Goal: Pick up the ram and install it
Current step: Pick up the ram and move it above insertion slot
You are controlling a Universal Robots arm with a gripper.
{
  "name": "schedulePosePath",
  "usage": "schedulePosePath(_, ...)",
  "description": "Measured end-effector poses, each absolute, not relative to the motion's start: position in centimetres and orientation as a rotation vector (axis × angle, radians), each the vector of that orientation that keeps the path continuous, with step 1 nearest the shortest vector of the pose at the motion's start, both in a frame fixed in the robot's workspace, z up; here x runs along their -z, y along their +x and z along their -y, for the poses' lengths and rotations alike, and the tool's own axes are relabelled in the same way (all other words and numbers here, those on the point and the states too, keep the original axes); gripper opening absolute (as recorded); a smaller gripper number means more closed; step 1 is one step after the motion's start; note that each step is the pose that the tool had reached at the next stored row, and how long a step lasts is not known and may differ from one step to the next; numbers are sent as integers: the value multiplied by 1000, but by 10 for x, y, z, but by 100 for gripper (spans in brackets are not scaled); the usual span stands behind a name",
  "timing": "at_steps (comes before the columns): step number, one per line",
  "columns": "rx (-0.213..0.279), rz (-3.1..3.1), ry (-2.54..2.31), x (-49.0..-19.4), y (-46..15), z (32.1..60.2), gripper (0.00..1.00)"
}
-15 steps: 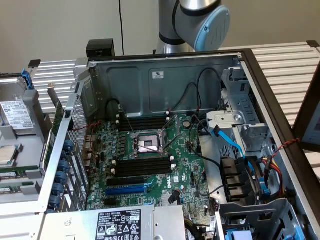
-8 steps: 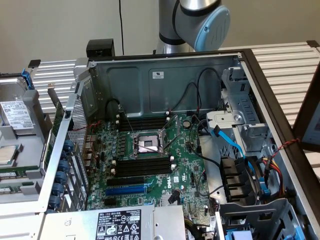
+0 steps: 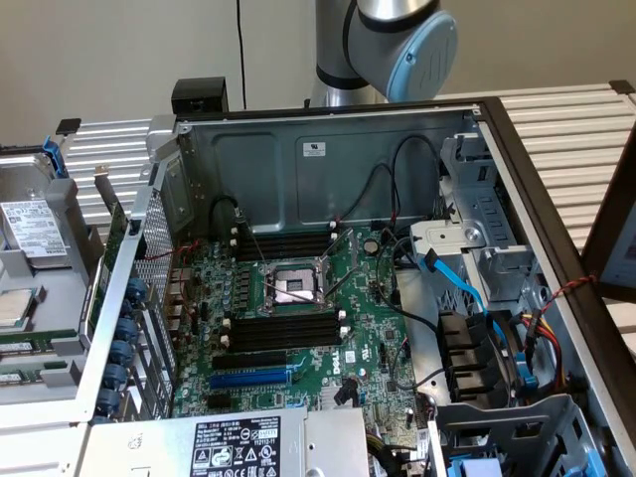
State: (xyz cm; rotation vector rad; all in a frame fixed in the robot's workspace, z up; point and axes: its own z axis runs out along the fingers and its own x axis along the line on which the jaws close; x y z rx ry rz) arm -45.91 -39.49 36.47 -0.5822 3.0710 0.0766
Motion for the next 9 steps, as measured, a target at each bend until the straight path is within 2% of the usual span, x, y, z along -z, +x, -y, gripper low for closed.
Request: schedulePosePath(9, -78, -3017, -832, -363, -459, 395, 11)
